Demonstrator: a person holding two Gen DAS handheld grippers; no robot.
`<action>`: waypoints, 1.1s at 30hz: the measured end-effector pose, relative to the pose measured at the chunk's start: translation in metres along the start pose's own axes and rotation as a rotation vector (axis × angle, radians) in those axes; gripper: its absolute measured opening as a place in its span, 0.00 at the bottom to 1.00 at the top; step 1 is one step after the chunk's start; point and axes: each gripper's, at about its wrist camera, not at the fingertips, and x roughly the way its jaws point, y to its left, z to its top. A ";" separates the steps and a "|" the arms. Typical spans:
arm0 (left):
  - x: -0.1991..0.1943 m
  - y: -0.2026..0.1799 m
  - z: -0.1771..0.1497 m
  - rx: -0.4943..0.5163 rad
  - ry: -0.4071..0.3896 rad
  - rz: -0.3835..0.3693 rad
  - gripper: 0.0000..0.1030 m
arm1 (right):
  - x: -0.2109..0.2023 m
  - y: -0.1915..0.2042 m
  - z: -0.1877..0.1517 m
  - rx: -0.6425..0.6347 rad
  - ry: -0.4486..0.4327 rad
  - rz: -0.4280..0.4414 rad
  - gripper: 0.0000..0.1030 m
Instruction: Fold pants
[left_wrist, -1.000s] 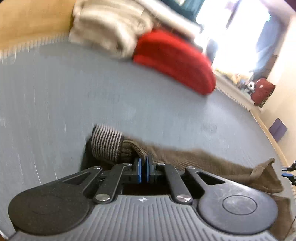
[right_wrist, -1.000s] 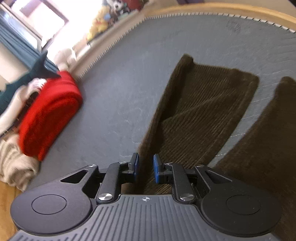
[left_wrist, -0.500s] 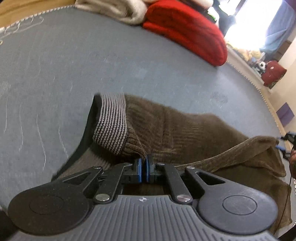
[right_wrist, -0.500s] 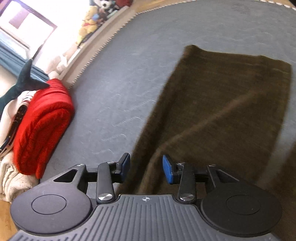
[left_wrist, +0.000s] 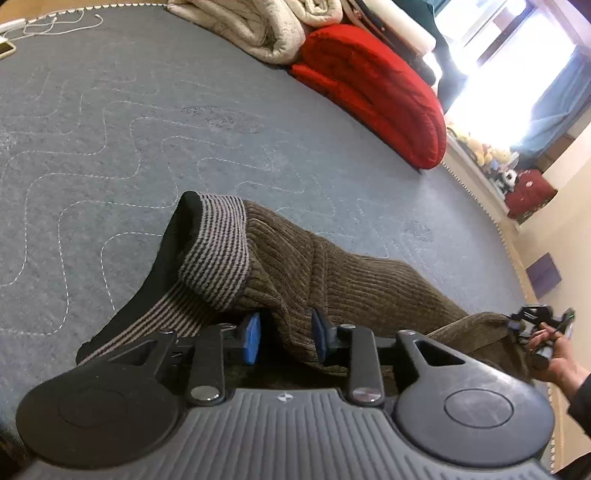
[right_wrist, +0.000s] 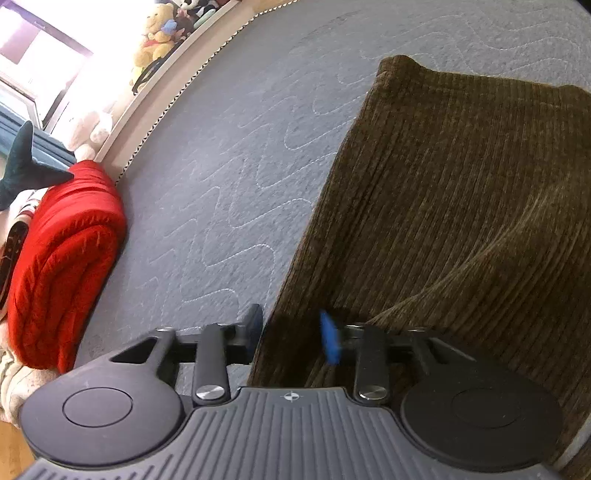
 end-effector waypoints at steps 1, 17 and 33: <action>0.004 -0.002 0.000 0.008 0.000 0.011 0.33 | -0.001 -0.001 0.001 0.004 0.001 -0.003 0.08; -0.038 -0.015 0.004 0.064 -0.104 0.083 0.05 | -0.219 -0.037 -0.013 -0.127 -0.133 0.013 0.07; -0.082 -0.038 -0.002 0.198 -0.042 0.412 0.44 | -0.283 -0.205 -0.074 0.059 -0.087 -0.199 0.24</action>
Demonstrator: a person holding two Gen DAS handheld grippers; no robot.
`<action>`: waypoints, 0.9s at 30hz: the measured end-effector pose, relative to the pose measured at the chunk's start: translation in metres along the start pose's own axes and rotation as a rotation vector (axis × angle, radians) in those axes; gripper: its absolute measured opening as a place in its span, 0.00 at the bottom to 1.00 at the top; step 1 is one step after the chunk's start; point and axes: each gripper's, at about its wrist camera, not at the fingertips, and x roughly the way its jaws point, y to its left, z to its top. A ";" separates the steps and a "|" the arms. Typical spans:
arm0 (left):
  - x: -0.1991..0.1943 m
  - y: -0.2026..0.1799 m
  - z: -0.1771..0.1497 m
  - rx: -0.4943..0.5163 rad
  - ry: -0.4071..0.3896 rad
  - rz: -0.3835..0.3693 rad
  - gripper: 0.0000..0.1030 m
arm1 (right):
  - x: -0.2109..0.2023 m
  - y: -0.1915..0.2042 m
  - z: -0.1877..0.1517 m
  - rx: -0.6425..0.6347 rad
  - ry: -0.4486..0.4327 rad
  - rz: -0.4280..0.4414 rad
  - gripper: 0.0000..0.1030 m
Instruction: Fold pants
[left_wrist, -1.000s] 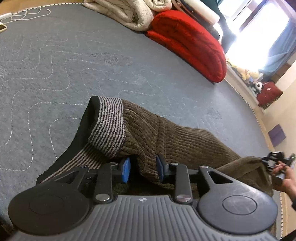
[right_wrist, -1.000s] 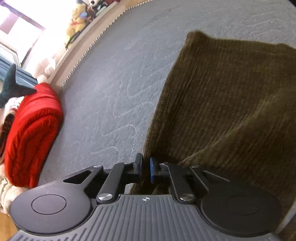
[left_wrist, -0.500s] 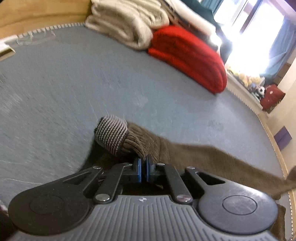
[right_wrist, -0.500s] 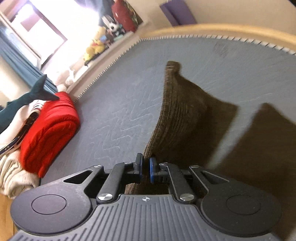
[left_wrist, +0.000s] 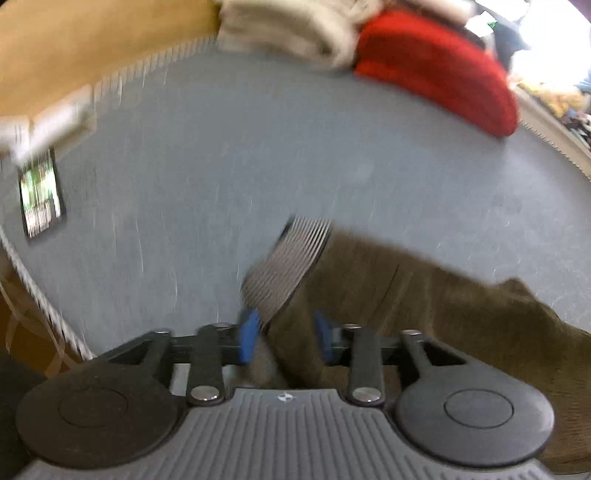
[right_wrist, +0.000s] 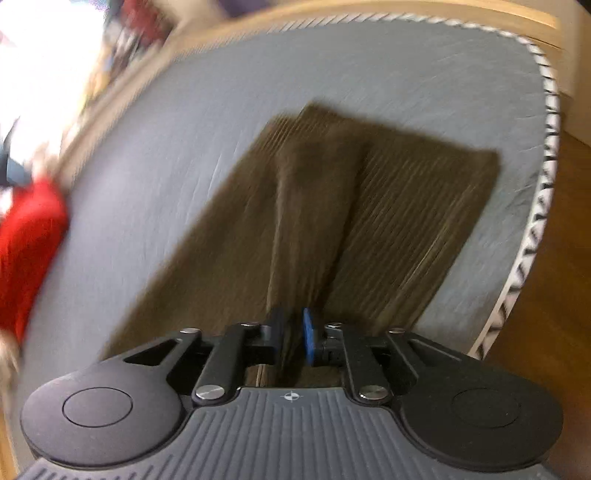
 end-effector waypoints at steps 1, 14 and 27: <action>-0.007 -0.010 0.000 0.033 -0.042 -0.008 0.45 | 0.000 -0.008 0.010 0.047 -0.022 0.014 0.33; 0.012 -0.135 -0.072 0.476 0.278 -0.423 0.46 | 0.049 0.015 0.047 -0.132 -0.055 -0.015 0.54; 0.026 -0.142 -0.065 0.456 0.303 -0.337 0.46 | 0.032 -0.015 0.054 -0.067 -0.125 -0.217 0.37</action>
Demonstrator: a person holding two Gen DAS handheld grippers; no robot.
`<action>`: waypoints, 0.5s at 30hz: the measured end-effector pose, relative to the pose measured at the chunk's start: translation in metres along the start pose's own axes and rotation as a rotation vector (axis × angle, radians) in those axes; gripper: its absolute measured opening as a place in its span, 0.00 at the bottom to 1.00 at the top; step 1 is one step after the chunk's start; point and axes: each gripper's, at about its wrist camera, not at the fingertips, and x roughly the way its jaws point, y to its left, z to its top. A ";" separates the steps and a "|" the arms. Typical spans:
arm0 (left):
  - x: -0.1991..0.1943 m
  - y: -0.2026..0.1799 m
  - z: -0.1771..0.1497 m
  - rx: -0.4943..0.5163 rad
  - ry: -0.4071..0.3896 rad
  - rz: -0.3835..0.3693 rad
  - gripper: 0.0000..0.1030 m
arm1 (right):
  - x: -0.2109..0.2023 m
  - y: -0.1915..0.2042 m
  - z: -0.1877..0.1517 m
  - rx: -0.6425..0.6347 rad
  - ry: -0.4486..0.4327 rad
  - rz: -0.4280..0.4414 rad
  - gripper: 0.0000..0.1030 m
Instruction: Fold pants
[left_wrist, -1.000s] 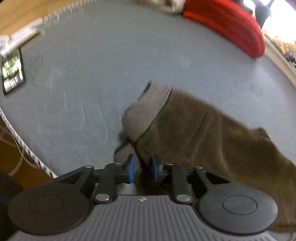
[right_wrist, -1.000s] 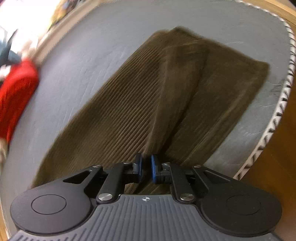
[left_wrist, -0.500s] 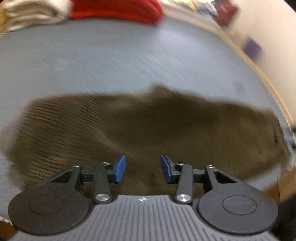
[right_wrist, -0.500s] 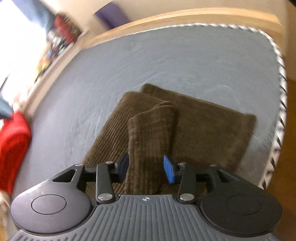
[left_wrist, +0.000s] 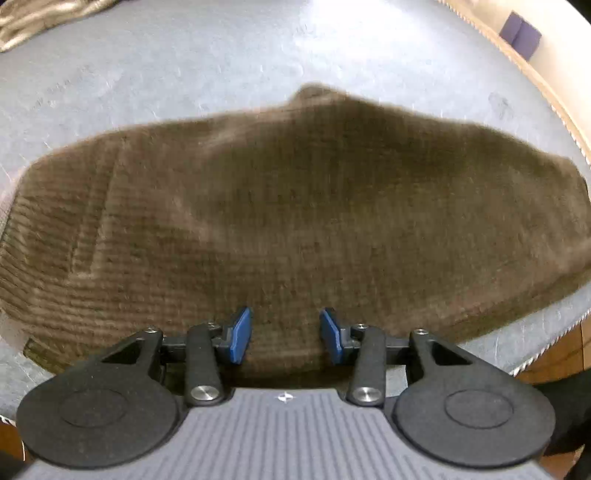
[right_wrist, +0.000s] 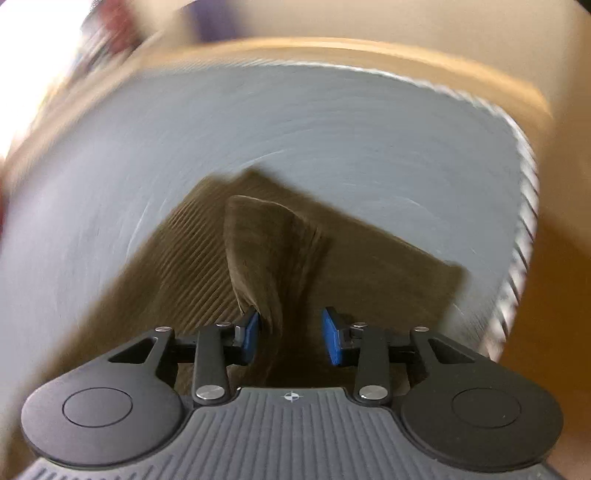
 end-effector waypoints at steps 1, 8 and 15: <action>-0.004 -0.001 0.002 0.001 -0.025 -0.007 0.46 | -0.004 -0.015 0.002 0.073 -0.012 0.001 0.38; -0.013 0.002 0.009 -0.035 -0.054 -0.102 0.46 | 0.007 -0.058 0.010 0.245 0.018 0.168 0.46; -0.004 -0.021 0.001 0.054 -0.029 -0.147 0.53 | 0.010 -0.053 0.012 0.230 -0.015 0.140 0.11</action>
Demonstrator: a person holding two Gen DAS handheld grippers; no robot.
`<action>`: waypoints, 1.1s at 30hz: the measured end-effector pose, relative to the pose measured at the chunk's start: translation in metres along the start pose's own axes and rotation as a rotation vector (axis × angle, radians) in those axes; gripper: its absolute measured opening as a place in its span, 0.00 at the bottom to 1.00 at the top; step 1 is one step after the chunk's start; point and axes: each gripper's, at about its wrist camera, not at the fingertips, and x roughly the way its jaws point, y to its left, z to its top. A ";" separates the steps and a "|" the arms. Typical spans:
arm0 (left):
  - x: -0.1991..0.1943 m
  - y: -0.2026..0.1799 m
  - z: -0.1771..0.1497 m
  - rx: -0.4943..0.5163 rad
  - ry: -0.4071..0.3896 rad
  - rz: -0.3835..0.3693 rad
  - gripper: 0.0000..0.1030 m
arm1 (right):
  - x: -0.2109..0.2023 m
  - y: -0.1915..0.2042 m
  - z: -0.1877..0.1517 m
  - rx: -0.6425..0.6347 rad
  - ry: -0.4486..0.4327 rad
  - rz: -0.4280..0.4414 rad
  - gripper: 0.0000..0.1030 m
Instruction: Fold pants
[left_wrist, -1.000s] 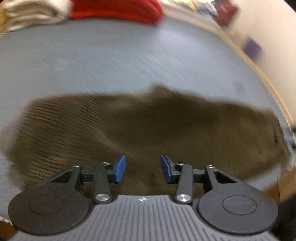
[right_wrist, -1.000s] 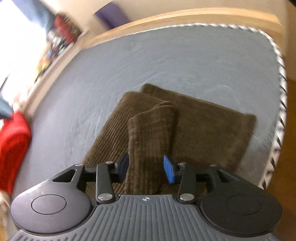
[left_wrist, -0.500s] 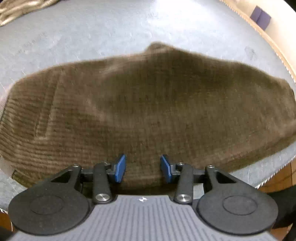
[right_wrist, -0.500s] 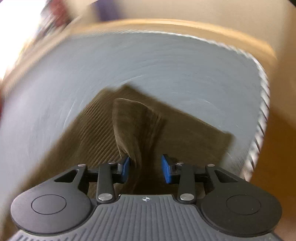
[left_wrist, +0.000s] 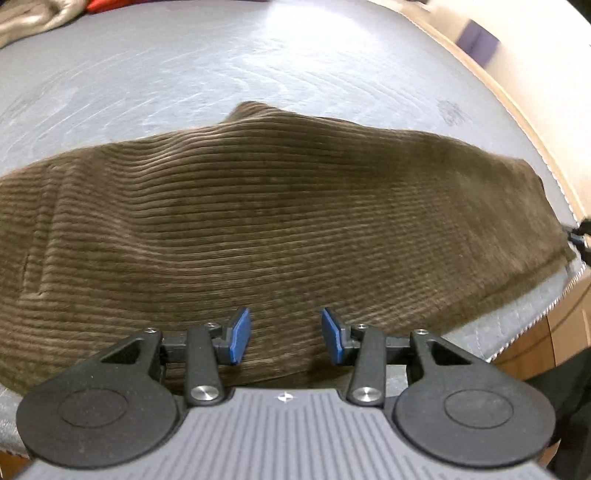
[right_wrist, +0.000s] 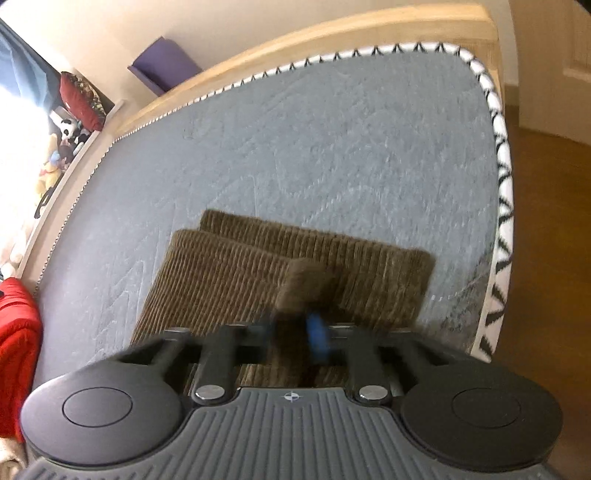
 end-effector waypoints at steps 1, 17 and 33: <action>0.004 -0.003 0.001 0.010 0.004 -0.006 0.56 | -0.003 0.001 0.001 -0.001 -0.016 0.006 0.09; 0.005 -0.006 -0.007 0.065 -0.021 0.015 0.58 | -0.038 -0.037 0.017 0.076 -0.135 -0.146 0.36; -0.037 0.045 -0.027 -0.037 -0.120 0.139 0.53 | -0.014 -0.029 -0.001 0.083 0.029 -0.200 0.49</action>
